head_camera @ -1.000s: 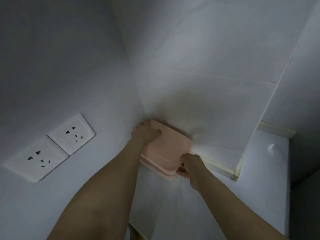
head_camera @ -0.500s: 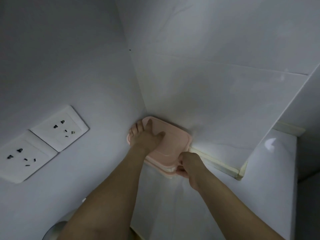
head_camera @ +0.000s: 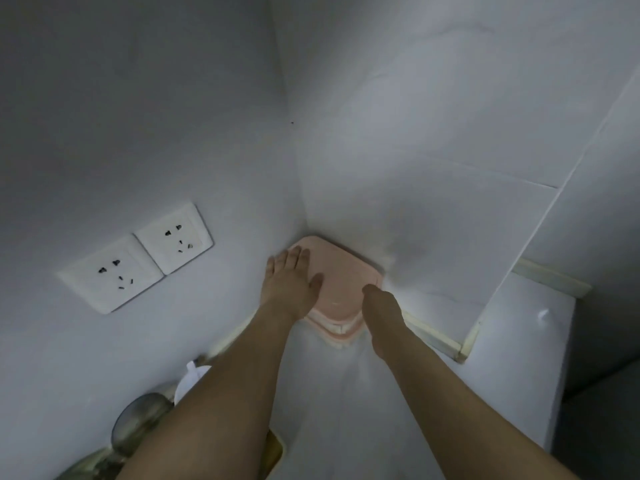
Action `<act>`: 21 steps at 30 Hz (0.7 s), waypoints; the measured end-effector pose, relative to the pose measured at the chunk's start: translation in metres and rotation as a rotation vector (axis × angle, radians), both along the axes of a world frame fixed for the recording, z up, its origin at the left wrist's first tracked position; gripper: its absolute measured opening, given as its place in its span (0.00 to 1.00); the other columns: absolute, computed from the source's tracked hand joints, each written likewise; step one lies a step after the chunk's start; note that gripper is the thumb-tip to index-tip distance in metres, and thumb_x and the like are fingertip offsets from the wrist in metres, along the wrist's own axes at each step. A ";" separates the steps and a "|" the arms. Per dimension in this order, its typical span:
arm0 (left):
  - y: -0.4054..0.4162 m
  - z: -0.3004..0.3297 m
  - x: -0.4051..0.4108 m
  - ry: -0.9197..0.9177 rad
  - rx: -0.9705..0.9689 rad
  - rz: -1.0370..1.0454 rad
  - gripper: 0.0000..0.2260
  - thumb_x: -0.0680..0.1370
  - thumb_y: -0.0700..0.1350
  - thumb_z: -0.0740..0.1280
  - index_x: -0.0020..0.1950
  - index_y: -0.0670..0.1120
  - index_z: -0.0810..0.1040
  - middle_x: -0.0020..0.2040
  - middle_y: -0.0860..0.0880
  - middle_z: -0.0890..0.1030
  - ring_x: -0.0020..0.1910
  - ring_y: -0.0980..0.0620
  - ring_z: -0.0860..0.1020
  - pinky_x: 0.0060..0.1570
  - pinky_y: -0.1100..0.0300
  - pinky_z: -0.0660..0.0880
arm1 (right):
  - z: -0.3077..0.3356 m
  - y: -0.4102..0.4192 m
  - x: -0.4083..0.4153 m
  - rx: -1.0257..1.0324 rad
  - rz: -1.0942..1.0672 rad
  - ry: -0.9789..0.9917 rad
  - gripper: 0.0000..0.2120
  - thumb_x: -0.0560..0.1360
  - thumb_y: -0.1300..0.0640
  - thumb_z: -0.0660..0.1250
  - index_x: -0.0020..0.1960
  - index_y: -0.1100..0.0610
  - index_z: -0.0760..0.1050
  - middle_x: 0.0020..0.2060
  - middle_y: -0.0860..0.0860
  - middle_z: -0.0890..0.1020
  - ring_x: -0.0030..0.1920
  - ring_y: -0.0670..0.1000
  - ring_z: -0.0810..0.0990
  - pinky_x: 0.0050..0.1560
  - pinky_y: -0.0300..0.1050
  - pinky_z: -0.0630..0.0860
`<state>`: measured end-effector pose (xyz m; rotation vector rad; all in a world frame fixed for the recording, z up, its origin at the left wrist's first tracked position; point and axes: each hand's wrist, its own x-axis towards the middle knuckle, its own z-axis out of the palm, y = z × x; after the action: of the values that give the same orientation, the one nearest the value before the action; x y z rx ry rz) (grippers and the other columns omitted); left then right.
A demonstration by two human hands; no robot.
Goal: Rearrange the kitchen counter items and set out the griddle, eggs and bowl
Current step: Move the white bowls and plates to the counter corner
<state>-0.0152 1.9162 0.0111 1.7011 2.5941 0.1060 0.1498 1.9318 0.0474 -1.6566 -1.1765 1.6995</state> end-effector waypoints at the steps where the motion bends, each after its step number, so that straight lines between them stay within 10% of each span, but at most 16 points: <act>1: -0.007 0.006 0.006 -0.001 -0.005 -0.006 0.29 0.82 0.58 0.49 0.80 0.47 0.50 0.80 0.48 0.51 0.79 0.47 0.48 0.76 0.49 0.41 | 0.002 -0.004 0.000 0.052 -0.005 -0.047 0.17 0.81 0.61 0.55 0.66 0.67 0.68 0.63 0.64 0.74 0.63 0.63 0.73 0.56 0.48 0.72; 9: -0.097 0.071 0.040 0.118 0.072 -0.027 0.27 0.83 0.56 0.49 0.80 0.47 0.48 0.80 0.49 0.49 0.79 0.48 0.45 0.76 0.50 0.40 | 0.062 -0.061 0.002 0.356 0.097 -0.077 0.23 0.82 0.52 0.53 0.74 0.60 0.61 0.72 0.57 0.66 0.71 0.58 0.66 0.71 0.52 0.62; 13: -0.158 0.112 0.024 0.159 0.159 0.088 0.27 0.83 0.54 0.49 0.80 0.47 0.48 0.80 0.49 0.49 0.79 0.48 0.45 0.76 0.51 0.40 | 0.090 -0.092 0.005 0.552 0.194 -0.007 0.11 0.81 0.56 0.55 0.54 0.62 0.71 0.55 0.64 0.77 0.58 0.61 0.74 0.52 0.46 0.68; 21: -0.293 0.146 0.020 0.260 0.225 0.271 0.27 0.83 0.55 0.48 0.80 0.46 0.49 0.80 0.48 0.50 0.79 0.48 0.45 0.76 0.51 0.39 | 0.114 -0.194 -0.031 0.652 0.384 0.177 0.24 0.81 0.54 0.54 0.76 0.58 0.58 0.75 0.53 0.61 0.74 0.53 0.60 0.73 0.49 0.57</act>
<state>0.0043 1.6230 0.1576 1.4998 3.1040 0.2044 0.1192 1.7374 0.1618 -0.9097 -1.7937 1.3975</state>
